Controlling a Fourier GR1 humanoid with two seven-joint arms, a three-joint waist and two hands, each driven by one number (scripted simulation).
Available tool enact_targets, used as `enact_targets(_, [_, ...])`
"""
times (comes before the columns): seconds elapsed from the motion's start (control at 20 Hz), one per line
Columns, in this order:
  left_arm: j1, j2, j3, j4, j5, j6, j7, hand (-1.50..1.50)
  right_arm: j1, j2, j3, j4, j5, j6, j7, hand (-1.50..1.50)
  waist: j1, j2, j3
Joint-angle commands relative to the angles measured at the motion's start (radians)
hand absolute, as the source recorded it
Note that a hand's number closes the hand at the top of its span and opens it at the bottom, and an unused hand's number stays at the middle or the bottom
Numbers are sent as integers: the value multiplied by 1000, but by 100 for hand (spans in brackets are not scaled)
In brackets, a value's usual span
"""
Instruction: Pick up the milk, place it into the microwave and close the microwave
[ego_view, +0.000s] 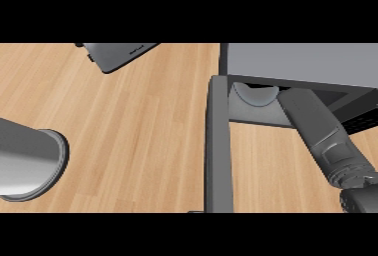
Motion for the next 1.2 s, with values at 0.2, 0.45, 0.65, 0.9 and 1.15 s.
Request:
enact_targets(0.2, [-13, -41, -74, -11, -39, -23, -4, -150, 56, 36, -101, -22, -113, 190, -137, -150, -40, -26, -4])
enact_targets(0.45, [6, -77, -144, -52, -58, -38, 14, -150, 100, 72, -153, -13, -173, 269, -174, -150, -49, -34, -5])
enact_targets(0.65, [0, -86, -198, -19, -61, -14, 35, 150, 122, 41, -175, -14, -208, 430, -180, -150, -74, -44, -6])
enact_targets(0.9, [-8, -87, -256, -54, -79, 4, 52, 150, 204, 107, -180, -40, -241, 529, -224, -150, -98, -57, -8])
enact_targets(1.15, [-43, -87, -403, -50, -154, 139, 102, 150, 317, 132, -151, -99, -252, 612, -267, -150, -118, -63, -9])
